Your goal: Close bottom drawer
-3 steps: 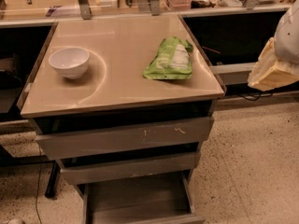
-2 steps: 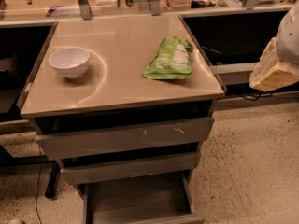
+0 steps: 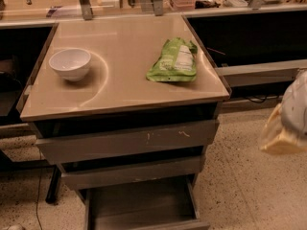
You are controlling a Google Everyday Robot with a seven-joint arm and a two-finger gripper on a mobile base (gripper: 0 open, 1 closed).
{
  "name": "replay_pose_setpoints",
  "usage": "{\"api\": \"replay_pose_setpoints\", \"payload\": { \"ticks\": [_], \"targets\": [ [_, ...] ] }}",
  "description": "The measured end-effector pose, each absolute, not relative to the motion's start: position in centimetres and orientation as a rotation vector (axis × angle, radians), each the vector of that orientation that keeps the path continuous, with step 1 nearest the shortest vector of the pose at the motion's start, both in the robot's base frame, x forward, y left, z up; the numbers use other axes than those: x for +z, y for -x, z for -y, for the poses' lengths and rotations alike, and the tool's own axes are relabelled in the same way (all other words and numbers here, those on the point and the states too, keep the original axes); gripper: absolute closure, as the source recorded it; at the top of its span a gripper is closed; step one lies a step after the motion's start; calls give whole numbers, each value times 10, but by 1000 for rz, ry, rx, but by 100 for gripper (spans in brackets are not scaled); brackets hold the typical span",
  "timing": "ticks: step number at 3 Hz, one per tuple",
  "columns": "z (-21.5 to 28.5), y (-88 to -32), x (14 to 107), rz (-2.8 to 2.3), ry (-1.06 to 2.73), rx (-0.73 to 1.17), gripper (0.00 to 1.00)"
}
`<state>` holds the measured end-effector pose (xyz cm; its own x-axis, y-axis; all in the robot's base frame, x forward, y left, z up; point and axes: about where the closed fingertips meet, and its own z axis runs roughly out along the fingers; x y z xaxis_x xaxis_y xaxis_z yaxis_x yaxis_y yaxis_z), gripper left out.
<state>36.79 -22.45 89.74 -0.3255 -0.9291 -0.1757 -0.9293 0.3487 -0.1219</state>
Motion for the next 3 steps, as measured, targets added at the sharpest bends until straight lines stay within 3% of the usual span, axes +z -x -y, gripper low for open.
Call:
{"api": "replay_pose_setpoints", "payload": {
  "ticks": [1, 3],
  "targets": [
    [220, -330, 829, -2484, 1695, 88, 100],
    [223, -306, 798, -2542, 1734, 142, 100]
  ]
}}
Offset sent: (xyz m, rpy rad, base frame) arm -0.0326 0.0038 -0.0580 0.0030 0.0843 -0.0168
